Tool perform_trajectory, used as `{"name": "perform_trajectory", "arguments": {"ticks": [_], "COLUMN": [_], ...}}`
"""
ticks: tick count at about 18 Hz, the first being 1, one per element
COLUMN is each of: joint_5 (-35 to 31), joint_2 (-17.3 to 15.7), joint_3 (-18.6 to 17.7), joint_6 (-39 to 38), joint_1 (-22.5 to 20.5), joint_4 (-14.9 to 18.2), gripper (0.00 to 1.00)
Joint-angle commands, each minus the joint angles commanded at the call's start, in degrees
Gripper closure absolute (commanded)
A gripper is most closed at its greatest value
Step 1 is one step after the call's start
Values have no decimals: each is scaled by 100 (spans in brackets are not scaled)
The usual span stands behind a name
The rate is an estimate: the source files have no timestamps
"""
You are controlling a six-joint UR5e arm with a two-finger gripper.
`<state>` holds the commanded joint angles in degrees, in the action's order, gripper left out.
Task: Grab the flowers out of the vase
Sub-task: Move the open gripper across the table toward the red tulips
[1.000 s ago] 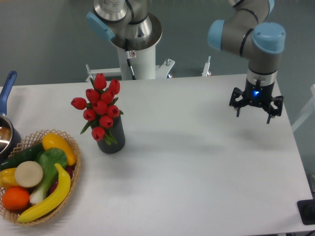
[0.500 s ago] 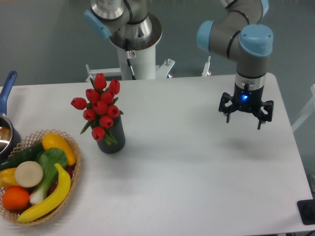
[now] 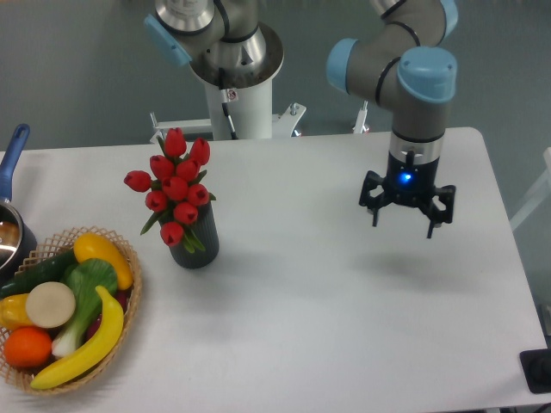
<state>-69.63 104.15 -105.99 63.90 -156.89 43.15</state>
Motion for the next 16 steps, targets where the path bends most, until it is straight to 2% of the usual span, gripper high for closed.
{"name": "perform_trajectory", "arguments": {"ticks": [3,5,7,11,14,16], "joint_5": [633,836,1283,2566,3042,3236], "joint_2": [-184,-272,-509,-782,-984,-993], "joint_3": [-158,-378,-606,-931,-1221,-1284], "joint_6": [-315,-325,-308,-316,-290,-299], "joint_1": [176,290,299,194,142,141], "joint_4": [0,-9,-9,0,0,0], "gripper": [0,0,0,0,0,0]}}
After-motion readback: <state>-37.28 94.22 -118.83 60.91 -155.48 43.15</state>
